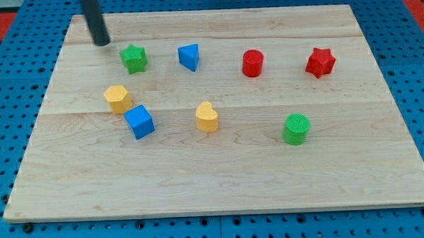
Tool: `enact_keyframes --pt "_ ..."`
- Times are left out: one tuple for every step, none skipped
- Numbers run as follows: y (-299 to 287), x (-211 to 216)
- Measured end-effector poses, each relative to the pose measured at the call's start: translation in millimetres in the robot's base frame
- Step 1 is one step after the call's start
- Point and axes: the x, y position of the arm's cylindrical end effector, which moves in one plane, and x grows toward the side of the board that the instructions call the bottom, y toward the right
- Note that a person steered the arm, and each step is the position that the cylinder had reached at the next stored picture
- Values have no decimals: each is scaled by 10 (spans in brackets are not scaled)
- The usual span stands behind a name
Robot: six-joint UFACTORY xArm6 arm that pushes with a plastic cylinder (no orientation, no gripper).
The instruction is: Push green star along with blue triangle to red star
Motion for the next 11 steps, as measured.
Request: enact_keyframes --pt "324 380" --pt "1092 428" --pt "1969 428" --pt "1983 592" --pt "1436 834" --pt "883 801" --pt "176 799" --pt "126 303" --pt "218 -326" --pt "969 -458" --pt "1685 -360"
